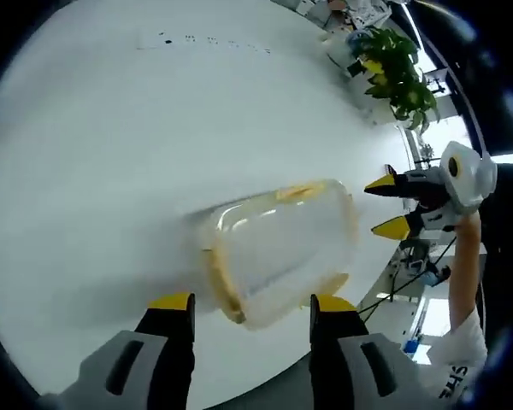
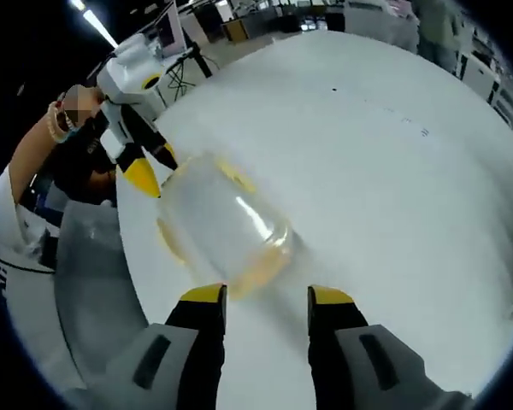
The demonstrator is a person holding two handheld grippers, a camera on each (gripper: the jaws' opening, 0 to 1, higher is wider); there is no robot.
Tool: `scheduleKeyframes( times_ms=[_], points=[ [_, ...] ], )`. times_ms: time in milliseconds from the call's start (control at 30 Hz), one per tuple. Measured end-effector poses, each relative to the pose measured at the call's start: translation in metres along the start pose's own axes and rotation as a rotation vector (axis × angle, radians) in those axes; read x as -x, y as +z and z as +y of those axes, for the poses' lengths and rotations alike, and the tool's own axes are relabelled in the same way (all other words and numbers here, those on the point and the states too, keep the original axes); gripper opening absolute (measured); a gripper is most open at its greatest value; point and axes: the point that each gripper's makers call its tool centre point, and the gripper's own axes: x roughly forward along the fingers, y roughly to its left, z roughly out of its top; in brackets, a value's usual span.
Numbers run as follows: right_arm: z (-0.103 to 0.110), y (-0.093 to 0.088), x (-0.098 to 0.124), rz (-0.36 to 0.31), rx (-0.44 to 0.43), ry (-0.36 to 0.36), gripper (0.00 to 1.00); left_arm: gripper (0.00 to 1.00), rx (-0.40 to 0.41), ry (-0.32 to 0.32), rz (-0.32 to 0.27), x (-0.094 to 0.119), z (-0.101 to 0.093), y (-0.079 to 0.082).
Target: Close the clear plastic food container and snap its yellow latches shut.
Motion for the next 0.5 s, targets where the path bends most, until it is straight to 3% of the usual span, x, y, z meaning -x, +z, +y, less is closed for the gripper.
scheduleKeyframes(
  times_ms=[167, 500],
  points=[
    [0.007, 0.001, -0.009, 0.000, -0.047, 0.042, 0.32, 0.48, -0.003, 0.014, 0.024, -0.006, -0.002, -0.004],
    [0.006, 0.002, -0.016, 0.012, -0.111, 0.038, 0.27, 0.43, 0.013, 0.028, 0.019, -0.010, -0.001, 0.001]
  ],
)
